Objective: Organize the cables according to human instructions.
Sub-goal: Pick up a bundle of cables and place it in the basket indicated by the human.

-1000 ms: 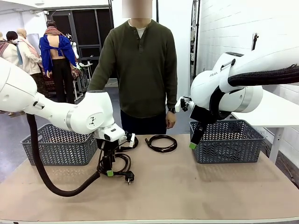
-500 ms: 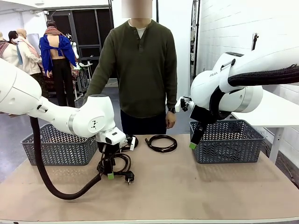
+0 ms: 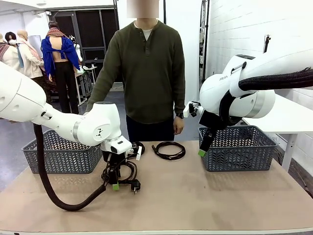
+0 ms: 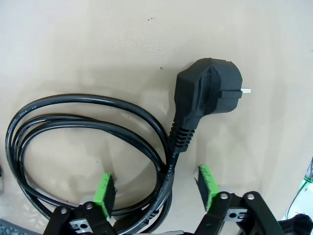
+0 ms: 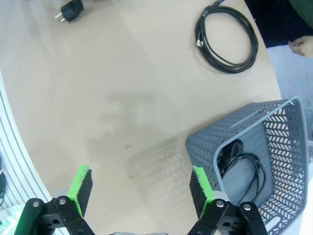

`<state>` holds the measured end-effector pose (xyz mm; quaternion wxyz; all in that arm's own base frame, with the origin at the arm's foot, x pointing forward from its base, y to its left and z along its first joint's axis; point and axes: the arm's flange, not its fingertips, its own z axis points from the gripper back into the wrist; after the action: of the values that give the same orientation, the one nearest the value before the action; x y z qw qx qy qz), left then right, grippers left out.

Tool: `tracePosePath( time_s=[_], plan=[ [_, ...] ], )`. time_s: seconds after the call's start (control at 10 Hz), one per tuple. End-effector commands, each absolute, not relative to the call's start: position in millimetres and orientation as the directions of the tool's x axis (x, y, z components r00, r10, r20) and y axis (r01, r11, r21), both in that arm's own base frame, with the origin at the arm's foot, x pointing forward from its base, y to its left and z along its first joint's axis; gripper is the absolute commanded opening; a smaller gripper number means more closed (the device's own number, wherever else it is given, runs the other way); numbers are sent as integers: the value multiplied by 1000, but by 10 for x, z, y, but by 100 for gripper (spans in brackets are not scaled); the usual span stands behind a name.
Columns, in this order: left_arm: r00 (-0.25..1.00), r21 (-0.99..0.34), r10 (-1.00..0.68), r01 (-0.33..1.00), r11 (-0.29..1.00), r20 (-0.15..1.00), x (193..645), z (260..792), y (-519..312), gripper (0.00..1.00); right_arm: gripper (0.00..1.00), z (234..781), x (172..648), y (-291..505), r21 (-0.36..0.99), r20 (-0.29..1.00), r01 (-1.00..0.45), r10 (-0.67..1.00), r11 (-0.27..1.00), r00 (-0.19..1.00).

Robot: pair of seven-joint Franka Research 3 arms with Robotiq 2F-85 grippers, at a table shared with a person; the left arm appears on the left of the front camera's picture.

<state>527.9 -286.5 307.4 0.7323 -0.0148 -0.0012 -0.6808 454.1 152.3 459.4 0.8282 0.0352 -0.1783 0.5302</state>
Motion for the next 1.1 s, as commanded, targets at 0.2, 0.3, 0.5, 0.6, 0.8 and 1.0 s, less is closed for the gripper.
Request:
tracePosePath(
  time_s=[0.2,0.3,0.5,0.6,0.8,1.0],
  plan=[
    [67,-17,-998,998,67,10,5343,3105,-2885,16,100,4590,4543,1521,-133,331,-889,865,439,378],
    [62,-20,-998,998,62,7,5346,3109,-2885,0,100,4590,4543,1521,-133,331,-889,865,439,378],
    [55,-25,-998,998,55,-3,5332,3102,-2887,0,100,4590,4543,1521,-133,331,-889,865,439,378],
    [53,-24,-999,998,54,-8,5317,3104,-2894,0,100,4590,4543,1521,-133,331,-889,865,439,378],
    [53,-30,-998,998,53,-14,5268,3126,-2917,0,100,4590,4543,1521,-133,331,-889,865,439,378],
    [77,2,-997,997,77,-28,5147,3218,-2948,0,100,4590,4543,1521,-133,331,-889,865,439,378]
  ],
)
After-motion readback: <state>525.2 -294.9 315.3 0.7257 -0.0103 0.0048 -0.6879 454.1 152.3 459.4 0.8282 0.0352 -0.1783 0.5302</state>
